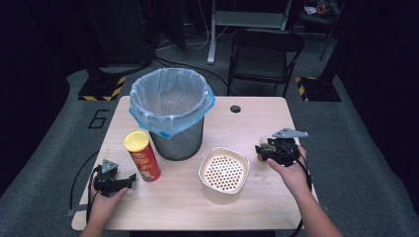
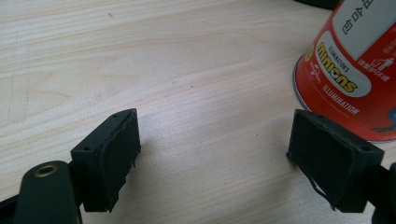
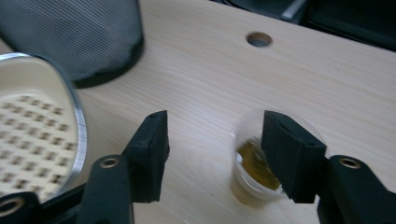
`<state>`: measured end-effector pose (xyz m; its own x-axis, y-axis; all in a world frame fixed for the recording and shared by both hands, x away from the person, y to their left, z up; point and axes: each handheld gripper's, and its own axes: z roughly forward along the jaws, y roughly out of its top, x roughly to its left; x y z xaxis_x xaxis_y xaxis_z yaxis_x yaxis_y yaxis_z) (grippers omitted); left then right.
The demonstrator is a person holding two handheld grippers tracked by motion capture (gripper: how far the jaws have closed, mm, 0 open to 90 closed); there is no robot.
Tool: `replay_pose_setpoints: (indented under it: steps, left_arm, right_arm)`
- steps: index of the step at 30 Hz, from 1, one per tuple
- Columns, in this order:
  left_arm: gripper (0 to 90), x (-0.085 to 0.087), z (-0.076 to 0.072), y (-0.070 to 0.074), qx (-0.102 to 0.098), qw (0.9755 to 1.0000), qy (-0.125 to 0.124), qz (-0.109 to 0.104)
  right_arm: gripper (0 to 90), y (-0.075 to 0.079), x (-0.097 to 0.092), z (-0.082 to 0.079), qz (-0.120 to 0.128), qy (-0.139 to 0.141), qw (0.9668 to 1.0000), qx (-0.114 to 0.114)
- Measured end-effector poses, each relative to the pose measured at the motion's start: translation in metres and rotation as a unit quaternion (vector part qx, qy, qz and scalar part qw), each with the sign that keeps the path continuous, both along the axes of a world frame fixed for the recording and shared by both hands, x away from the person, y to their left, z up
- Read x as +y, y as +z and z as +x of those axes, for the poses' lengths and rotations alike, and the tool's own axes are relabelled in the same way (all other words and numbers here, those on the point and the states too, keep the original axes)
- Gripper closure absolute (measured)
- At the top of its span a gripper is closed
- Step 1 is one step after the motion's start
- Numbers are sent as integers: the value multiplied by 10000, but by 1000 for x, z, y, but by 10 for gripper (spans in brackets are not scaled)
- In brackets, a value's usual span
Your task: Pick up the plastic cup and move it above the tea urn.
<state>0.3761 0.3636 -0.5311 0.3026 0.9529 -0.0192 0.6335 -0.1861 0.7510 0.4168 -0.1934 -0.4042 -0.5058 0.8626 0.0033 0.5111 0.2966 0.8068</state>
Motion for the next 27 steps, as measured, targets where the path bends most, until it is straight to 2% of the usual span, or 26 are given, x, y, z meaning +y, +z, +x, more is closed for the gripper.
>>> replay_pose_setpoints:
  steps: [6, 9, 11, 12, 19, 27]
  left_arm:
    - [164, 0, 0, 0, 1, 10000, 0, -3]
    - [164, 0, 0, 0, 0, 10000, 1, -3]
    - [164, 0, 0, 0, -1, 10000, 1, -3]
    - [164, 0, 0, 0, 1, 10000, 2, -4]
    - [164, 0, 0, 0, -4, 10000, 6, -9]
    - [165, 0, 0, 0, -5, 10000, 6, -11]
  right_arm:
    - [308, -18, -20, 5, -109, -481, 9988, 18]
    - [281, -23, -25, 7, -154, -556, 9983, 38]
    - [277, -25, -27, 9, -166, -547, 9984, 47]
    - [263, -30, -28, 11, -195, -538, 9983, 101]
    - [227, -49, -27, 20, -355, -535, 9979, 113]
    - [229, -64, -24, 37, -291, -447, 9983, 220]
